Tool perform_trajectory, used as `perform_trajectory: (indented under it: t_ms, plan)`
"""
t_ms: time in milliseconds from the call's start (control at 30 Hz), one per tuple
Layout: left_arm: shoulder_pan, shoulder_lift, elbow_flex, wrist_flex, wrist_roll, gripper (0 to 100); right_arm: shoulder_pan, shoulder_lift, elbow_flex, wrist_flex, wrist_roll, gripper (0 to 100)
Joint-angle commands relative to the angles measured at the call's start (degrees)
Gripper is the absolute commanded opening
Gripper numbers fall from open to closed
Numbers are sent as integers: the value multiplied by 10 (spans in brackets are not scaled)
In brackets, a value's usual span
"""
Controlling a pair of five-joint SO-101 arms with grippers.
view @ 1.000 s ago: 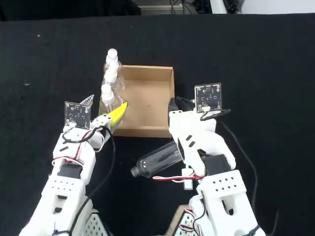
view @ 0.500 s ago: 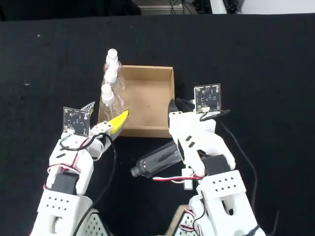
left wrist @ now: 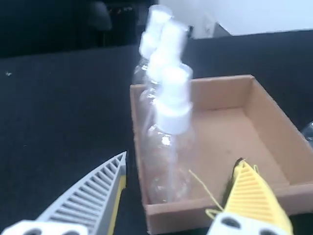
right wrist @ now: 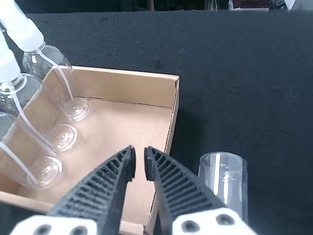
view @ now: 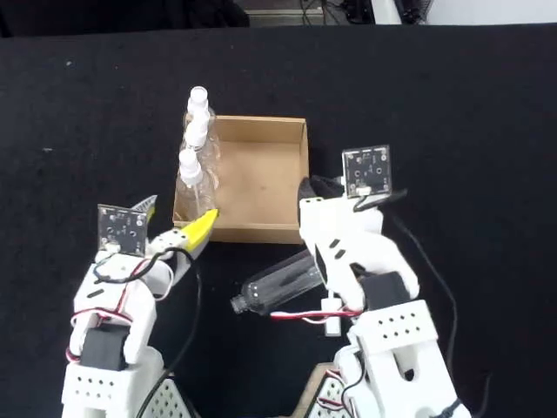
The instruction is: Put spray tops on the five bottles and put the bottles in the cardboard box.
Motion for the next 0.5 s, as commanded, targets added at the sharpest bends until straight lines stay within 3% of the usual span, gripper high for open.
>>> perform_trajectory:
  t_ms: [0, 133, 267, 467]
  plan:
    - [-54, -3, -29, 48, -4, 231, -3, -7, -87, 71, 1, 26]
    - [-92, -3, -48, 101, 0, 231, -4, -7, -144, 137, 18, 26]
    - [-96, -3, -49, 134, 13, 231, -11, -6, -234, 246, 94, 26]
    - [-127, -3, -25, 94, 17, 231, -54, 44, -358, 425, 260, 31]
